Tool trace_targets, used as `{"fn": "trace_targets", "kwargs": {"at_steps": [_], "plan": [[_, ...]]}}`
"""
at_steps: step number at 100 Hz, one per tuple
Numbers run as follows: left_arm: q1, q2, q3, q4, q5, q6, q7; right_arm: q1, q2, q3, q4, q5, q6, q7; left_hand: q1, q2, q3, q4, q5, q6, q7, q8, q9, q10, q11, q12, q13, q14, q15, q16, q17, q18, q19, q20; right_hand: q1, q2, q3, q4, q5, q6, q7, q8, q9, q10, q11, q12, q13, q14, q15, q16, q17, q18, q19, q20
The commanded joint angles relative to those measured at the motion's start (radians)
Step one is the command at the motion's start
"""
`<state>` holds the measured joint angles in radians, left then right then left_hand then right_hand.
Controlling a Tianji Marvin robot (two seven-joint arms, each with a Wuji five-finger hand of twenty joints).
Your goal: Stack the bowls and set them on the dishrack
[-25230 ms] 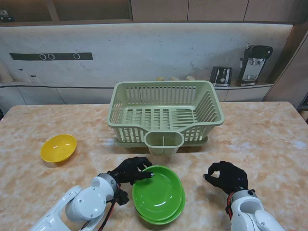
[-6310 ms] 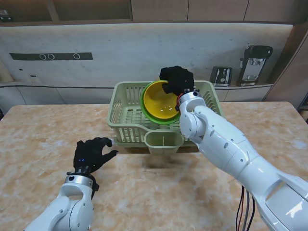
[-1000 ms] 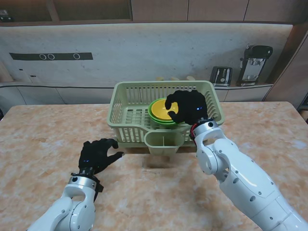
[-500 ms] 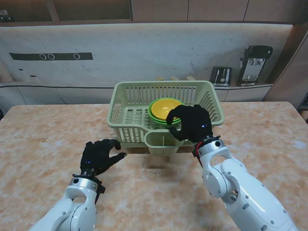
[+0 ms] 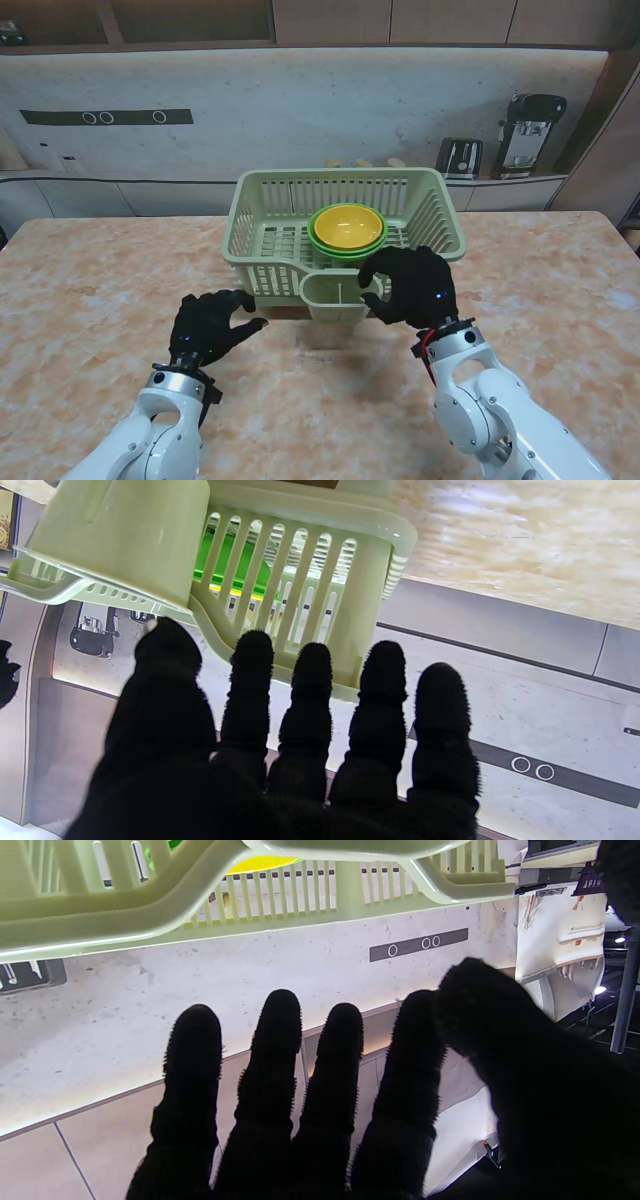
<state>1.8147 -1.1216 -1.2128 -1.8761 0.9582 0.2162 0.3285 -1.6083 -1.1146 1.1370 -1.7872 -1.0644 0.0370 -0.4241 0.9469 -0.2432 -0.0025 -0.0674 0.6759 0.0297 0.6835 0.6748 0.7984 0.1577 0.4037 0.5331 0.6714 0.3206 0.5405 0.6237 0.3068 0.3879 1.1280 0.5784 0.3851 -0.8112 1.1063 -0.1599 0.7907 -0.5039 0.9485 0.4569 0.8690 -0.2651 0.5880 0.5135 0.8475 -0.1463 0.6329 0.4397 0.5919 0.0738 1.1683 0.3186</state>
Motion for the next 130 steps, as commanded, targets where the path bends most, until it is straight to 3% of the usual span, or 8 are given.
{"fn": "trace_targets", "kwargs": {"at_steps": [1,67,130], "plan": [[0.011,-0.005,0.003,-0.014,-0.005,-0.006,-0.005,-0.028,0.002,0.001,-0.007,-0.007,-0.002,-0.003,0.023,-0.017,-0.007,0.012,-0.01,-0.015,0.0,0.016,0.019,-0.012,-0.007,0.012,0.018,0.001,0.008,0.009,-0.003,-0.002,0.021,0.011,-0.016,0.007,-0.007,-0.012,0.019,-0.033,-0.004,0.013,0.028,-0.032,-0.01,0.015,0.009,-0.026,-0.012,0.033,0.003,-0.024,0.008,0.02],[0.036,-0.005,0.006,-0.039,-0.001,-0.029,0.008,-0.17,0.004,0.085,-0.052,-0.032,-0.002,-0.043,0.019,-0.012,-0.009,0.012,-0.003,-0.013,-0.008,0.015,0.025,-0.012,-0.012,0.01,0.022,0.003,0.006,0.009,-0.002,0.0,0.021,0.011,-0.005,0.033,-0.028,-0.002,0.035,-0.031,-0.006,0.018,0.048,-0.03,-0.011,0.052,0.028,-0.029,-0.004,0.043,0.019,-0.028,0.012,0.033],[0.045,-0.006,0.009,-0.053,-0.014,-0.038,0.007,-0.188,0.005,0.104,-0.067,-0.014,0.009,0.004,0.014,0.0,-0.01,0.011,0.005,-0.015,-0.019,0.013,0.03,-0.007,-0.02,0.008,0.025,0.005,0.003,0.008,0.0,0.002,0.021,0.012,0.002,0.047,-0.04,0.005,0.036,-0.03,-0.008,0.021,0.051,-0.028,-0.027,0.069,0.022,-0.023,-0.014,0.043,0.011,-0.024,0.003,0.035]]}}
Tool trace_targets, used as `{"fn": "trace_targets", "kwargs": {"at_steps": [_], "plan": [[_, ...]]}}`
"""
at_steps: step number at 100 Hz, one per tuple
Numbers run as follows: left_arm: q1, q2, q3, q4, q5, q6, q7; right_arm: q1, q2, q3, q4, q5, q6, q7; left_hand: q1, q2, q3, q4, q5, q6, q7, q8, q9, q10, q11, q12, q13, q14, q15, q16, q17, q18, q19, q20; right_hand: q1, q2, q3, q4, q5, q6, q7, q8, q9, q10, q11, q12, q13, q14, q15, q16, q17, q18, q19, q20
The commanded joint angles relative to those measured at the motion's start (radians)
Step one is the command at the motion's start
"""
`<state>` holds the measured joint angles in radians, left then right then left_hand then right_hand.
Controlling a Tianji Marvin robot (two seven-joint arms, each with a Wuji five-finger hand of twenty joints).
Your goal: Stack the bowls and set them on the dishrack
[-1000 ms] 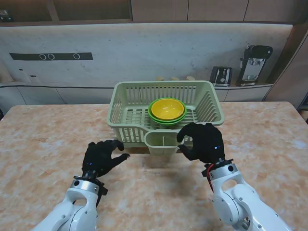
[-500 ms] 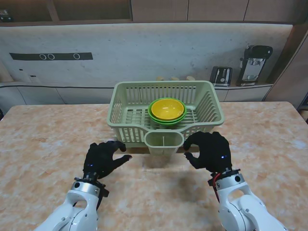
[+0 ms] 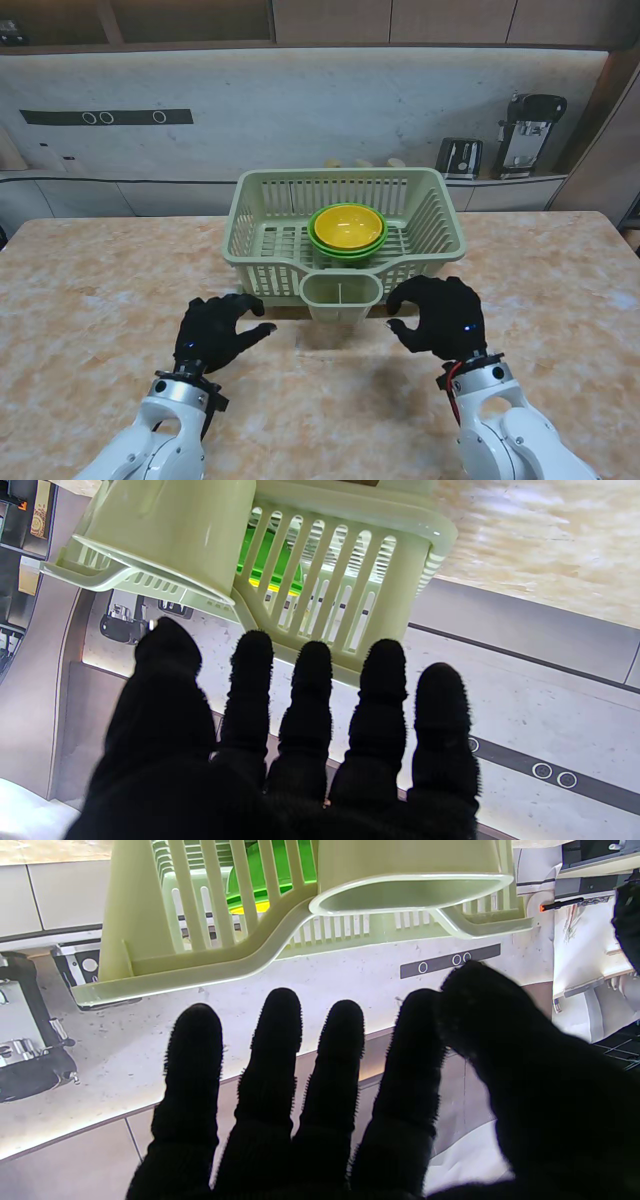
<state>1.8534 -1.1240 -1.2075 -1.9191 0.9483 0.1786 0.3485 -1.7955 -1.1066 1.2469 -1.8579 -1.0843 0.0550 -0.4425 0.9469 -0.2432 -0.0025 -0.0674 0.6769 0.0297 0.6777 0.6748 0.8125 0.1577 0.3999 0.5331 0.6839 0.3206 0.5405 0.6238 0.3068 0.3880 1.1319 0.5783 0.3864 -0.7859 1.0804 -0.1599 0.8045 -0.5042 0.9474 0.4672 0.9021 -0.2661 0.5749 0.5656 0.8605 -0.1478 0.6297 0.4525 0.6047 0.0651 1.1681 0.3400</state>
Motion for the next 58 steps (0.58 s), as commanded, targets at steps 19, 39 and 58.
{"fn": "trace_targets", "kwargs": {"at_steps": [19,39,58], "plan": [[0.001,-0.004,0.007,-0.009,-0.01,0.002,-0.022,0.014,0.0,-0.015,0.013,0.005,-0.013,0.04,0.015,0.005,-0.011,0.01,0.007,-0.011,-0.014,0.014,0.017,-0.007,-0.017,0.008,0.012,0.005,0.003,0.009,0.0,0.003,0.016,0.012,0.0,0.023,-0.018,0.006,0.02,-0.031,-0.009,0.011,0.017,-0.027,-0.018,0.018,0.007,-0.021,-0.016,0.028,-0.005,-0.013,0.001,0.013],[-0.003,-0.003,0.009,-0.008,-0.011,0.004,-0.025,0.019,0.0,-0.019,0.015,0.007,-0.016,0.048,0.015,0.006,-0.012,0.009,0.007,-0.015,-0.015,0.016,0.018,-0.009,-0.017,0.008,0.013,0.005,0.004,0.01,0.0,0.003,0.016,0.012,0.0,0.025,-0.02,0.007,0.018,-0.031,-0.011,0.011,0.016,-0.028,-0.021,0.017,0.007,-0.02,-0.021,0.026,-0.008,-0.014,-0.003,0.013],[-0.005,-0.004,0.009,-0.007,-0.012,0.006,-0.027,0.017,0.001,-0.018,0.014,0.006,-0.017,0.047,0.016,0.005,-0.012,0.01,0.008,-0.014,-0.014,0.017,0.018,-0.009,-0.017,0.009,0.012,0.005,0.003,0.01,0.001,0.002,0.017,0.012,0.001,0.024,-0.019,0.007,0.017,-0.032,-0.012,0.011,0.017,-0.029,-0.022,0.017,0.008,-0.021,-0.023,0.026,-0.008,-0.013,-0.005,0.013]]}}
